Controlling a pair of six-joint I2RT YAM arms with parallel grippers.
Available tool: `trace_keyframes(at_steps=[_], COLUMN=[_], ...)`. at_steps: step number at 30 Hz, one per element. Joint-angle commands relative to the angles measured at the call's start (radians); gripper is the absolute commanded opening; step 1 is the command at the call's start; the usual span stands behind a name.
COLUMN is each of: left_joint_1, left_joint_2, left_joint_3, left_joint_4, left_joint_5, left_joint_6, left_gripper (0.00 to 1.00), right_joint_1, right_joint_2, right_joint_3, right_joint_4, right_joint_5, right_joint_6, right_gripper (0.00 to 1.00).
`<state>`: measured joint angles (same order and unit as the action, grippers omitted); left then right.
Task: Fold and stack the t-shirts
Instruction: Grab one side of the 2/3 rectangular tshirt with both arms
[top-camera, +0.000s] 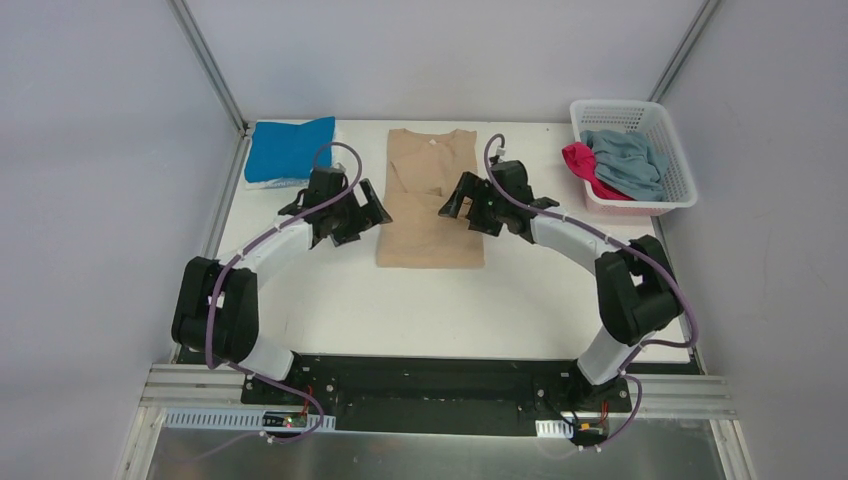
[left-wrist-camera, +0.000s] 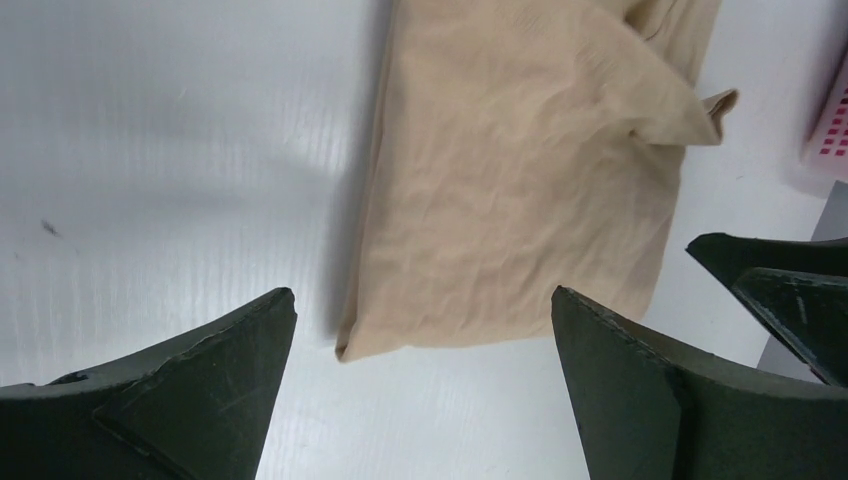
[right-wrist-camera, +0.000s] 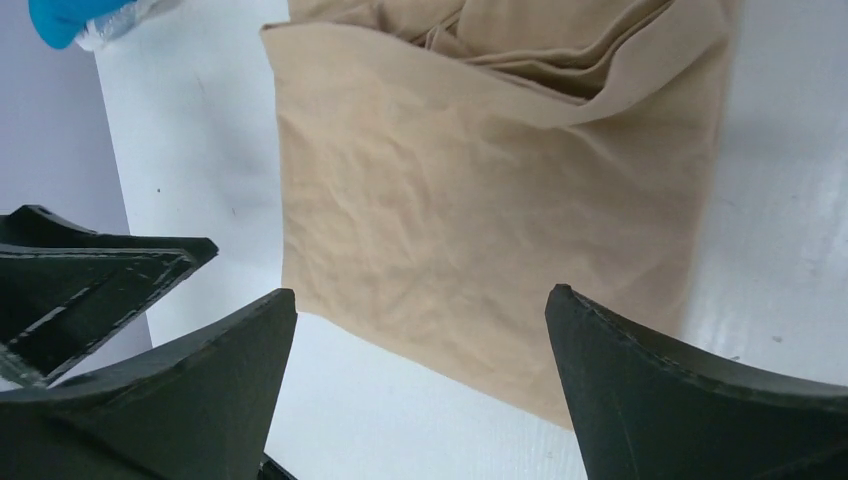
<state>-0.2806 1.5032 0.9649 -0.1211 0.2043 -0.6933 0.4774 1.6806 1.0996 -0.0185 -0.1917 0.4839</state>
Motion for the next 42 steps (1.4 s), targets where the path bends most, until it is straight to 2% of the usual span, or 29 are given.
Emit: trace_keyframes(at_steps=[1,6,10,15,19,24,28,36,40,42], left_joint_1=[-0.012,-0.012,-0.013,-0.018,-0.038,-0.056,-0.065,-0.070,-0.069,-0.069], left_joint_2=[-0.052,-0.085,-0.080,-0.069,-0.044,0.000,0.021,0.106,0.155,0.165], left_joint_3=[-0.075,-0.130,-0.157,-0.189,-0.200,-0.195,-0.192,-0.174,-0.149,-0.151], left_joint_4=[-0.015,-0.015,-0.015,-0.015,-0.015,-0.014,-0.014,0.015,0.017,0.017], left_joint_5=[0.028,0.029,0.034,0.034,0.022,0.008,-0.021,-0.080,-0.066,-0.059], left_joint_6=[-0.032,-0.048,-0.057,-0.067,-0.065,-0.072,-0.071,-0.090,-0.087,-0.094], left_gripper=[0.99,0.99,0.99,0.99,0.95,0.80,0.64,0.60,0.46,0.34], right_joint_1=[0.015,0.013,0.001,-0.027,-0.028,-0.027,-0.028,-0.027,-0.028,-0.028], right_joint_2=[0.022,0.155,0.270,0.339,0.246,0.081,-0.064,-0.175,-0.195,-0.198], right_joint_3=[0.020,0.137,0.240,0.360,0.269,0.117,-0.059,-0.267,-0.323,-0.347], right_joint_4=[0.027,0.044,0.094,0.036,0.023,-0.100,-0.117,-0.079,-0.046,-0.022], right_joint_5=[-0.012,-0.006,0.101,0.157,0.140,0.156,0.118,0.039,0.040,0.043], right_joint_6=[-0.015,-0.035,-0.062,-0.037,-0.030,-0.032,0.017,0.089,0.120,0.144], right_gripper=[0.99,0.99,0.99,0.99,0.99,1.00,0.99,0.99,0.98,0.96])
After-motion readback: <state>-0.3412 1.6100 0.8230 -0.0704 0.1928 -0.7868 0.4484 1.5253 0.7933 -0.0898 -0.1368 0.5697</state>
